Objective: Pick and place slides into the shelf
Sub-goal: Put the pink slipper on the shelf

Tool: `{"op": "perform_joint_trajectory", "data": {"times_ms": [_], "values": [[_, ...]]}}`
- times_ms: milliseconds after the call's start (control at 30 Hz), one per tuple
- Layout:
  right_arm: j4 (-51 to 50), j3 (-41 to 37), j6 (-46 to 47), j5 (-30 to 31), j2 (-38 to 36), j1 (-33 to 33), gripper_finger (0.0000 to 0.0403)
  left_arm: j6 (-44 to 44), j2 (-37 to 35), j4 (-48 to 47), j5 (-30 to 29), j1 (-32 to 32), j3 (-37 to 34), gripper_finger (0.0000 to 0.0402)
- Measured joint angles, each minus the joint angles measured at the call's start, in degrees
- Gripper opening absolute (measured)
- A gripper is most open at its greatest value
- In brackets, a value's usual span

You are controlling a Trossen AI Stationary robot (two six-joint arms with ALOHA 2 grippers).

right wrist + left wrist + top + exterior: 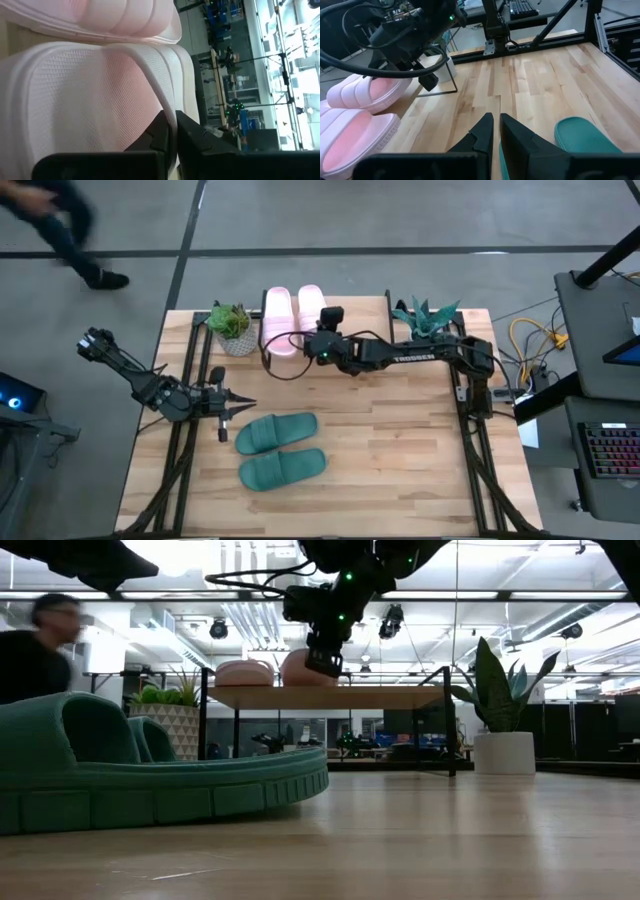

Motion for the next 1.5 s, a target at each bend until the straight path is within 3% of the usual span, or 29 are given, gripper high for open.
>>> {"op": "perform_joint_trajectory", "data": {"times_ms": [700,1133,1300,1500], "values": [[0.16,0.00,7.27,-3.08,-0.02,2.22,0.0018,-0.03,0.13,-0.02,-1.31,0.00,0.00,0.0018],[-0.81,0.00,9.61,-3.45,-0.04,2.61,0.0190,-0.01,0.64,-0.22,-1.29,0.00,0.00,0.0018],[-3.20,1.56,10.87,-3.42,-0.13,3.27,0.0216,-0.01,1.85,-0.20,-1.29,0.00,0.00,0.0018],[-16.09,7.39,17.11,-3.42,-0.13,3.62,0.0221,0.01,2.60,-0.11,-1.29,0.00,0.00,0.0018]]}}
